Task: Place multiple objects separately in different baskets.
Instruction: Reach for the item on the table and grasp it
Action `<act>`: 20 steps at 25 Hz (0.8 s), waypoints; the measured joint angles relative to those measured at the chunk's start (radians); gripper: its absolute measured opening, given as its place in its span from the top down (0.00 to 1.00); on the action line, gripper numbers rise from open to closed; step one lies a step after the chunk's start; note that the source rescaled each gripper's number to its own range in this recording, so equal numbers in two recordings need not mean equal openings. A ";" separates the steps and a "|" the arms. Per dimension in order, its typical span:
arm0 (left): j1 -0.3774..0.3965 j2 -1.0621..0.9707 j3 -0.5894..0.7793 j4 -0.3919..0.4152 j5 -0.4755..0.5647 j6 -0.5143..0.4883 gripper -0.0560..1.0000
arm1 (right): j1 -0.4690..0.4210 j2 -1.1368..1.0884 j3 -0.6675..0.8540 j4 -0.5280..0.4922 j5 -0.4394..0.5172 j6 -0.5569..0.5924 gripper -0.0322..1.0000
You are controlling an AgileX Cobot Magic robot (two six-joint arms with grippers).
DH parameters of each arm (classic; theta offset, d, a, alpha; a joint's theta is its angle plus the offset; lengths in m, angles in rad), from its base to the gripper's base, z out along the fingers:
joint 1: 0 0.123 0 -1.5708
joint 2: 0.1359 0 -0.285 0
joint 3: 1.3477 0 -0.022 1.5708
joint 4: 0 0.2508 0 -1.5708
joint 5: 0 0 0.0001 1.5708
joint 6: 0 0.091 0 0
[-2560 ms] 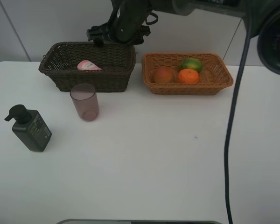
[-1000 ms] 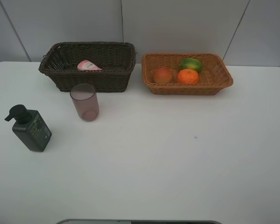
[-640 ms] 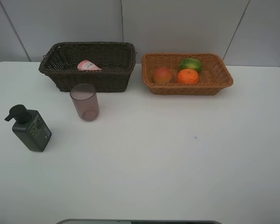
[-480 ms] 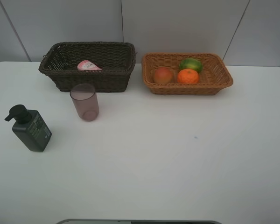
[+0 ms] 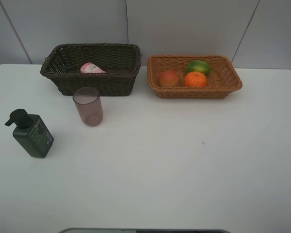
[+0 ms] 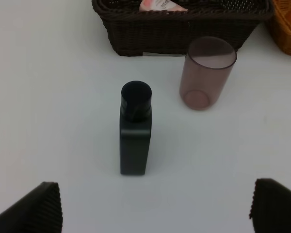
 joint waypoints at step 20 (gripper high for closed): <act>0.000 0.000 0.000 0.000 0.000 0.000 0.00 | -0.076 -0.007 0.000 -0.007 0.000 0.004 0.17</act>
